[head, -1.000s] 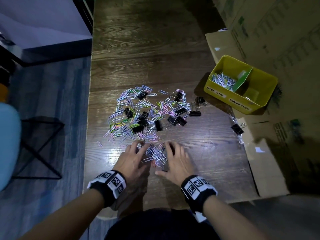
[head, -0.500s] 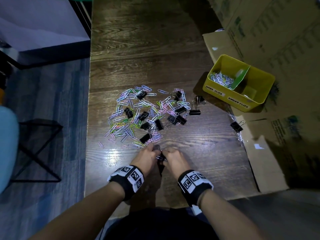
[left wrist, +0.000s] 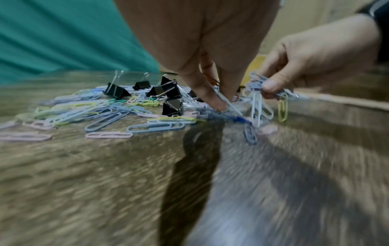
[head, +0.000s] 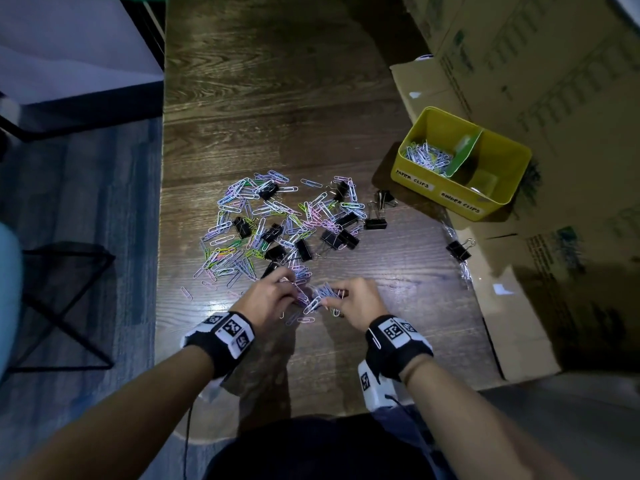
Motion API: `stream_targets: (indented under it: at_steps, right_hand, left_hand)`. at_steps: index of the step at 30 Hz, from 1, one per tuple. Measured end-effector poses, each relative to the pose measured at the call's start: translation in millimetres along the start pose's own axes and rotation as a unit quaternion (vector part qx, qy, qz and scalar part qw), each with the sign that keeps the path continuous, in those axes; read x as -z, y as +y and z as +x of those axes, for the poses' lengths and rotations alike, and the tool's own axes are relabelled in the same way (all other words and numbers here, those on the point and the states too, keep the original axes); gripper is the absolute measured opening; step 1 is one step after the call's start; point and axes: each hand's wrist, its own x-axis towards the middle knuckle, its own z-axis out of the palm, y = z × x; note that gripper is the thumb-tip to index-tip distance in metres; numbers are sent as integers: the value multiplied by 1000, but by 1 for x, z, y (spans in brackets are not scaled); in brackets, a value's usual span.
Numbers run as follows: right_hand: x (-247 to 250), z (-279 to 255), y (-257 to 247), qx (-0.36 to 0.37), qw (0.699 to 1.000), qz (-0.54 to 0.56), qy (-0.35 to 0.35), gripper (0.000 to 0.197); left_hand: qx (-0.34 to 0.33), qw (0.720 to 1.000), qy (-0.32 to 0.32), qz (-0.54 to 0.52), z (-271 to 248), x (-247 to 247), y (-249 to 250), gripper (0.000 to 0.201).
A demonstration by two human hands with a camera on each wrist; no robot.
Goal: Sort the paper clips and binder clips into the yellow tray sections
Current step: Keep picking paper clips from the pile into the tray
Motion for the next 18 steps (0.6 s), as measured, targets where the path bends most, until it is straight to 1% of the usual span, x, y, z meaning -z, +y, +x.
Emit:
stream_targets:
  at_steps: [2,4,6,8,9,11,13,16,18]
  right_hand:
    - [12,-1,-3,-7,998,55,5,47]
    - [26,-3,-6,-11,992,123,18,47]
    - [40,-4,-8,-11,978,205,40,44]
    - [57,-5,-12,-8,958,281,63,36]
    - [66,-6,-14,-6,947,312,75,33]
    - [87,-8,-18,3,927,363,95,34]
    - [111,-11,-21,23,918,377,122,36]
    - [147,-10,-24,76,899,400,160,31]
    - [167,-4,-22,92,890,406,184,31]
  left_hand:
    - [27,998,25,-46,4,4,2,8]
    - [79,989,27,-120,11,13,7,11]
    - [142,966,11,-216,21,25,14,13]
    - [175,932,8,-317,36,39,23,9]
    - [179,919,9,-352,46,48,30,10]
    - [170,899,9,-403,70,64,48,12]
    - [145,885,13,-442,100,81,71,12]
    - [100,879,23,-465,153,97,102,13]
    - [85,885,29,-457,191,98,121,14]
